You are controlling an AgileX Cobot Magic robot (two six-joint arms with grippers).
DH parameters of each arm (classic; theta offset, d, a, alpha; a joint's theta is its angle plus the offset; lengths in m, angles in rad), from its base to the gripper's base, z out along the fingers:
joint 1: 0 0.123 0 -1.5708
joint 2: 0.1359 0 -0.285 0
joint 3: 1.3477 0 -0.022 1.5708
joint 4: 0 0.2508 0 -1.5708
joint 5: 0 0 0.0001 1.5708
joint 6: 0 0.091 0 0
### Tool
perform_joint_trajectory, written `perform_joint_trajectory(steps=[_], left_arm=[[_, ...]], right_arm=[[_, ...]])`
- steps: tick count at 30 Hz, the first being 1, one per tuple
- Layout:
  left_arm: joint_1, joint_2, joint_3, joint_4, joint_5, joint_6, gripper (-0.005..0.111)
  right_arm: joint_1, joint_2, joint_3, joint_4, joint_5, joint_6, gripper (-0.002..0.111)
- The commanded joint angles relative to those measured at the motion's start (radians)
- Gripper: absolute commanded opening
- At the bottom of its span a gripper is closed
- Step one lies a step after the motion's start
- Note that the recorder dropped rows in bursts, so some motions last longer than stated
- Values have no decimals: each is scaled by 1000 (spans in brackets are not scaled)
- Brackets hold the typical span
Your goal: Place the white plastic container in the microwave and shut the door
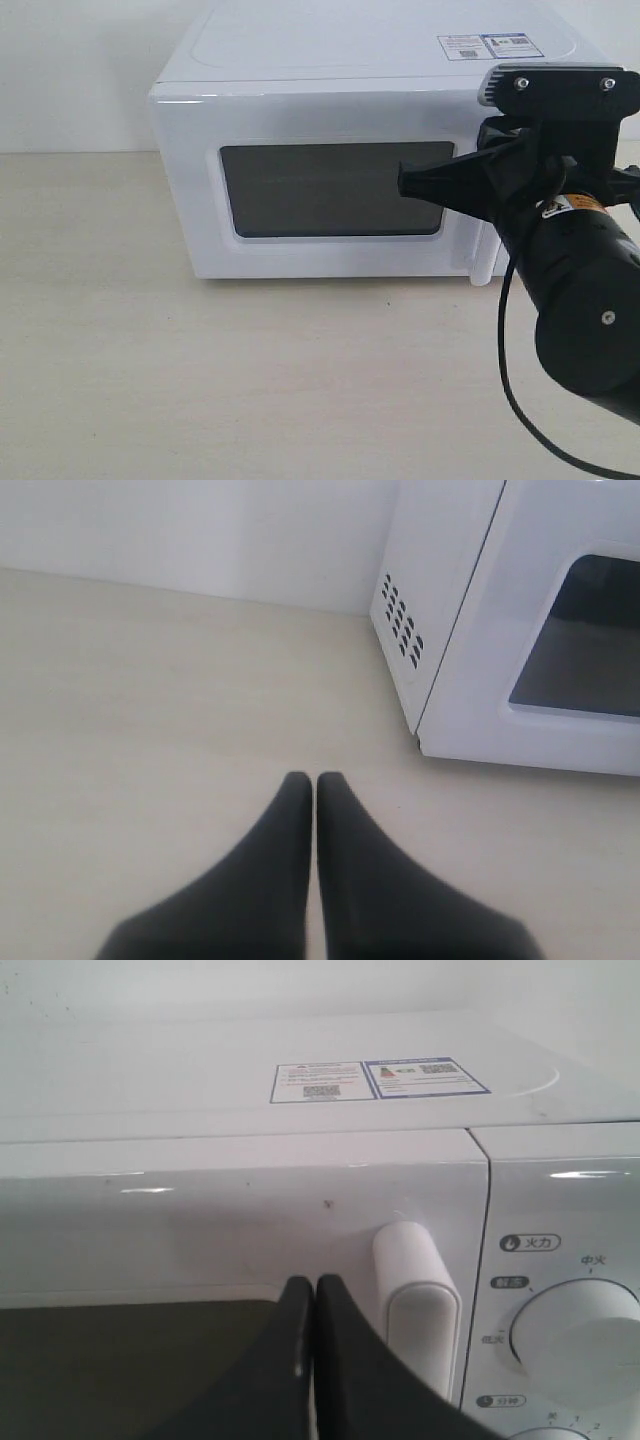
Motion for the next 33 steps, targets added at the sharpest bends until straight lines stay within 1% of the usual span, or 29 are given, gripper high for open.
perform_joint_trajectory(steps=[1, 3, 5, 7, 9, 10, 11, 14, 17, 22, 27, 33], left_arm=[[-9, -2, 4, -5, -4, -6, 4], [-9, -2, 4, -5, -4, -6, 4], [-9, -2, 4, -5, -4, -6, 4], [-9, -2, 4, -5, -4, -6, 4], [-9, -2, 4, -5, -4, -6, 4], [-9, -2, 4, -5, -4, -6, 4], [-9, -2, 4, -5, -4, -6, 4], [-9, -2, 4, -5, -4, -6, 4], [-9, -2, 4, -5, -4, -6, 4], [-9, -2, 4, -5, -4, -6, 4], [-9, -2, 4, -5, -4, -6, 4], [-9, -2, 4, -5, -4, -6, 4]], right_arm=[[1, -15, 5, 2, -2, -6, 0], [1, -48, 5, 8, -4, -6, 0], [1, -118, 5, 41, 43, -8, 0], [1, -231, 5, 179, 121, -134, 0], [-1, -425, 8, 429, 232, -430, 0], [-4, -493, 18, 467, 255, -510, 0], [-26, -589, 48, 473, 318, -558, 0], [-127, -833, 130, 464, 462, -561, 0], [-274, -1077, 218, 457, 563, -561, 0], [-413, -1304, 296, 449, 695, -567, 0], [-500, -1450, 341, 428, 742, -567, 0], [-509, -1501, 345, 413, 772, -590, 0]])
